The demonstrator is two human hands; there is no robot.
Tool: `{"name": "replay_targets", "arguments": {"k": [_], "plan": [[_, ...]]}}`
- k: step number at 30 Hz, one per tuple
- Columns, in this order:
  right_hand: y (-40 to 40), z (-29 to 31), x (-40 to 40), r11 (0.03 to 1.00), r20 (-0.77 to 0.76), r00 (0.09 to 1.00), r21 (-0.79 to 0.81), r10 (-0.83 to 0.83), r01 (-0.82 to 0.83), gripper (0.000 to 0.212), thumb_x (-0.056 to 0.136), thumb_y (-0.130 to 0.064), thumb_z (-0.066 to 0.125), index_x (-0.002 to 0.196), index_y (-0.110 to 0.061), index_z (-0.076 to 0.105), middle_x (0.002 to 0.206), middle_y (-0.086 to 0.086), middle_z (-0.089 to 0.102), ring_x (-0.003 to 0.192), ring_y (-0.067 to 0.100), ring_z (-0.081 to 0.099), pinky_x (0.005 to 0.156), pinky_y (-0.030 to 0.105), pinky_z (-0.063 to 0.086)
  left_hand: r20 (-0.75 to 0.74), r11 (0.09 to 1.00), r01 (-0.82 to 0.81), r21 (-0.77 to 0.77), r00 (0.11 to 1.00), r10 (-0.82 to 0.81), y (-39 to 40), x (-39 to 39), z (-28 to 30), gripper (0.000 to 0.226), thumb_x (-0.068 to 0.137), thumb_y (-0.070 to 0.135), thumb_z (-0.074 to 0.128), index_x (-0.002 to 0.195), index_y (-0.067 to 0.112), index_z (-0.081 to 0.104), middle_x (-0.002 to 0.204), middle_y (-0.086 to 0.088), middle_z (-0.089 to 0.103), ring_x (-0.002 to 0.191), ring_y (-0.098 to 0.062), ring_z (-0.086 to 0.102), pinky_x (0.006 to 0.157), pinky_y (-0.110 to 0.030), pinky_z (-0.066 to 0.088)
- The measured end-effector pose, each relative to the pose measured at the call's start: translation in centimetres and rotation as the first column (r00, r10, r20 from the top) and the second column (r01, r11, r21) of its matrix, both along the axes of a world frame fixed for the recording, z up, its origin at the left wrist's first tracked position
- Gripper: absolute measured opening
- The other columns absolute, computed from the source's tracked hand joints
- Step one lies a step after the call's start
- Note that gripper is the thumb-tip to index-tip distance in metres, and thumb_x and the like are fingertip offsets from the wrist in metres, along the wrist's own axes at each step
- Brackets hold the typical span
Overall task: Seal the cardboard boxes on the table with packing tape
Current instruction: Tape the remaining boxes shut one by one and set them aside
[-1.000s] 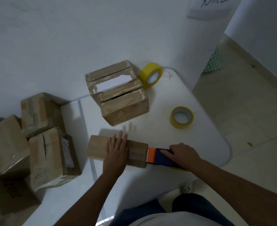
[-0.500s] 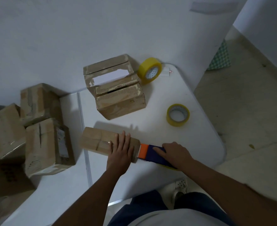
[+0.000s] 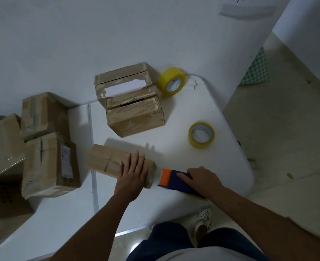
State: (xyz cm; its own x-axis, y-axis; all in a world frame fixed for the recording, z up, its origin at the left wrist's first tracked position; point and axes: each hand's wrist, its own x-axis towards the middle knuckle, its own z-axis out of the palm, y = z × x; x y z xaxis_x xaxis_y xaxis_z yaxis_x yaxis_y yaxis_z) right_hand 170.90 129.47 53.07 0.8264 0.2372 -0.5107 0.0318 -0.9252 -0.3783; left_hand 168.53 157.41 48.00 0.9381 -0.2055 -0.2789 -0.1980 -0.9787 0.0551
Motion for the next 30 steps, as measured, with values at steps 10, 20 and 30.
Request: {"name": "replay_targets", "arguments": {"k": [10,20,30], "plan": [[0.8,1.0,0.9,0.991,-0.196,0.980,0.137,0.026,0.002,0.042,0.096,-0.053,0.046,0.122,-0.020,0.047,0.088,0.002,0.056,0.079,0.020,0.057,0.062,0.029,0.044,-0.002,0.959,-0.213,-0.185,0.976,0.216,-4.4,-1.1,0.4,0.064,0.102,0.039,0.041,0.155,0.007,0.024,0.162,-0.016,0.012,0.150,-0.034,0.012,0.114,-0.056,0.019],[4.1,1.8,1.2,0.997,-0.068,0.998,0.077,0.011,-0.006,0.042,0.098,-0.049,0.044,0.125,-0.022,0.061,0.117,0.005,0.065,0.101,0.023,0.062,0.085,0.036,0.052,0.020,0.951,-0.253,-0.180,0.965,0.261,-4.9,-1.0,0.6,0.062,0.103,0.044,0.021,0.153,0.006,0.021,0.158,-0.018,0.030,0.144,-0.035,0.032,0.106,-0.055,0.040],[6.0,1.8,3.1,0.990,-0.056,0.989,-0.033,-0.139,0.137,0.042,0.096,-0.042,0.052,0.071,-0.008,0.061,0.059,0.001,0.048,0.052,0.016,0.046,0.052,0.025,0.038,0.061,0.972,-0.052,-0.229,0.996,0.067,-3.0,-1.0,1.8,0.110,0.082,0.031,0.077,0.156,0.004,0.000,0.152,-0.021,0.028,0.135,-0.041,0.045,0.089,-0.057,0.053]]}}
